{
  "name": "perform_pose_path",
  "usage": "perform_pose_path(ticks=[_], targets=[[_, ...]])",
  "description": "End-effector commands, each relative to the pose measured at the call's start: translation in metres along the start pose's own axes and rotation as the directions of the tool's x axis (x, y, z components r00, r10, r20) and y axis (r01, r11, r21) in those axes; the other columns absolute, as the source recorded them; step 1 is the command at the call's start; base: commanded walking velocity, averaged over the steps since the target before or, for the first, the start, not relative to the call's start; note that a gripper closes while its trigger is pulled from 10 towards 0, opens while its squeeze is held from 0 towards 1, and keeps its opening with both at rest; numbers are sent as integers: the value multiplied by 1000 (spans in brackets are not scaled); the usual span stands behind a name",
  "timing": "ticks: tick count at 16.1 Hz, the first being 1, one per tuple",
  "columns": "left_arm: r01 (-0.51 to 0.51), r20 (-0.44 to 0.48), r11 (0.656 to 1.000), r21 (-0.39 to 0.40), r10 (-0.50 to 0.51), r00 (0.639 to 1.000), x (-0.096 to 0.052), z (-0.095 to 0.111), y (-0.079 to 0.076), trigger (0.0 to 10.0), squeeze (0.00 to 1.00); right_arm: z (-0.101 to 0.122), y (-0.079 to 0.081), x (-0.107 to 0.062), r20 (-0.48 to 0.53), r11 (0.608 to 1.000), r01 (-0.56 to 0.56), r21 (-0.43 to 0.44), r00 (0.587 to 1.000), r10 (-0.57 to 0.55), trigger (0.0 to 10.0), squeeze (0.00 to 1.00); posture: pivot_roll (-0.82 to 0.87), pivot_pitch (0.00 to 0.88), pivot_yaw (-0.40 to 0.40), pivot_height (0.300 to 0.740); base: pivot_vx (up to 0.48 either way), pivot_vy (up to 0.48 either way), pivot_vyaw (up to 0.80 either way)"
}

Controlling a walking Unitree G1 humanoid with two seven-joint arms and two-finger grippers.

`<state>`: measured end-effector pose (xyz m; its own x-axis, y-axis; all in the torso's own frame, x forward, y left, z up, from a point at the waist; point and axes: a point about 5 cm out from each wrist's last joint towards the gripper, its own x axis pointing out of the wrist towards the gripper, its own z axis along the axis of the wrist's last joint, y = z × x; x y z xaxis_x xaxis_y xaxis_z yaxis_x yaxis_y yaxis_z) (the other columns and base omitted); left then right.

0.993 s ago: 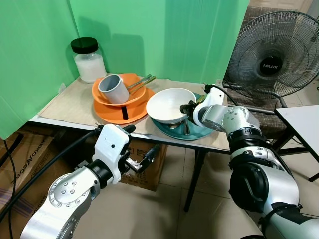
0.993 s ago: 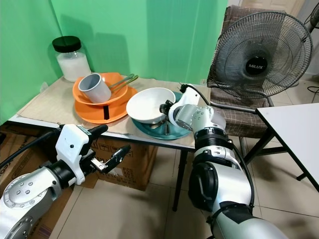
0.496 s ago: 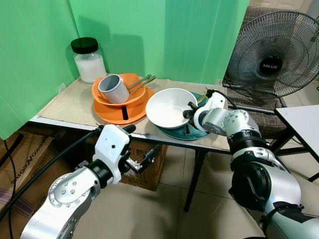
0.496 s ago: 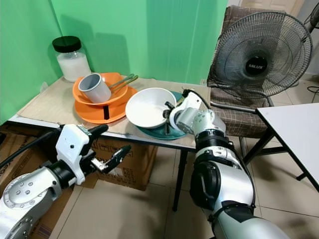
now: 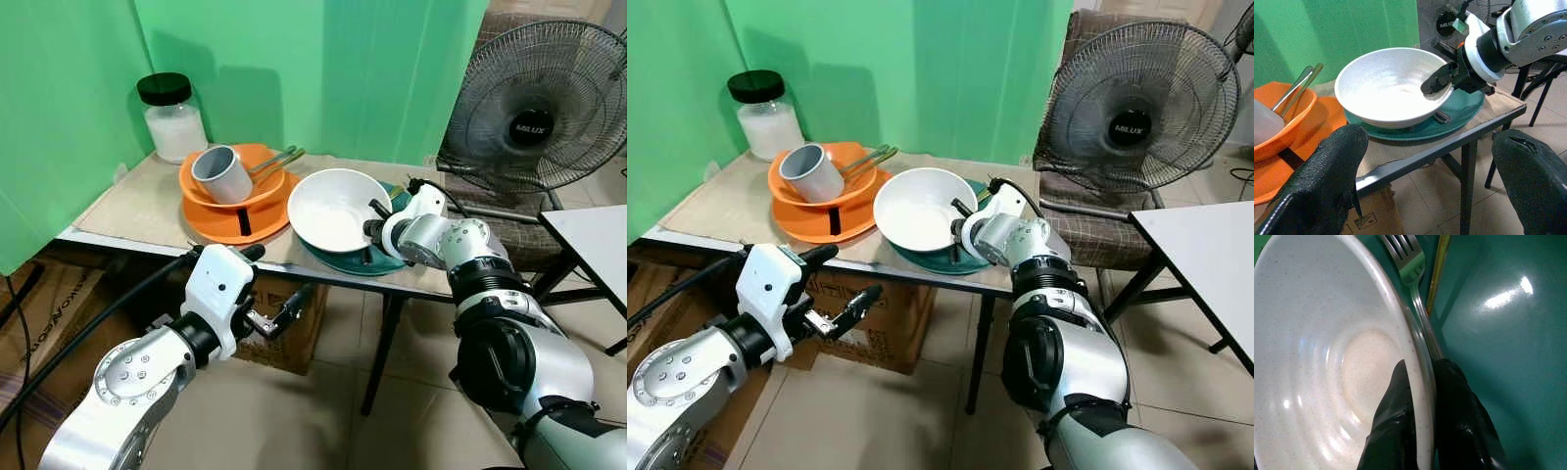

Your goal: Setting the table

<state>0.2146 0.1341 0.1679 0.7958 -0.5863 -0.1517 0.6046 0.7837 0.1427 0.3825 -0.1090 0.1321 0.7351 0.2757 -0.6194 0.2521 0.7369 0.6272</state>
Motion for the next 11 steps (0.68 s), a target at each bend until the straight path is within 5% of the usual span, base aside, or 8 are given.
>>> perform_pose_path(ticks=[1, 3, 5, 6, 9, 10, 11], targets=[[-7, 9, 1000, 21, 7, 1000, 1, 2, 4, 10000, 0, 17, 11, -7, 66, 999, -47, 16, 997, 46, 0, 0, -67, 0, 10, 740, 0, 0, 0], [-14, 12, 1000, 28, 13, 1000, 3, 3, 6, 10000, 0, 28, 13, -13, 119, 996, -85, 30, 990, 81, 0, 0, -69, 0, 15, 740, 0, 0, 0], [-68, 22, 997, 37, 68, 997, 7, 4, 13, 10000, 0, 49, 14, -32, 265, 983, -164, -77, 948, 179, 0, 0, -72, 0, 19, 740, 0, 0, 0], [-112, 26, 993, 38, 111, 993, 8, 5, 17, 10000, 0, 57, 11, -47, 345, 965, -168, -203, 910, 231, 0, 0, -76, 0, 23, 740, 0, 0, 0], [-176, 32, 984, 17, 176, 984, 12, 5, 20, 10000, 0, 61, -3, -81, 390, 932, -199, -302, 866, 312, 471, 0, -86, 0, 32, 740, 0, 0, 0], [-196, 26, 981, 6, 196, 980, 13, 4, 21, 10000, 0, 60, -6, -92, 411, 928, -224, -297, 847, 337, 3451, 0, -90, 0, 36, 740, 0, 0, 0], [-214, 28, 977, -4, 214, 976, 15, 4, 21, 10000, 0, 58, -9, -99, 413, 926, -240, -292, 841, 349, 9490, 0, -96, 0, 39, 740, 0, 0, 0]])
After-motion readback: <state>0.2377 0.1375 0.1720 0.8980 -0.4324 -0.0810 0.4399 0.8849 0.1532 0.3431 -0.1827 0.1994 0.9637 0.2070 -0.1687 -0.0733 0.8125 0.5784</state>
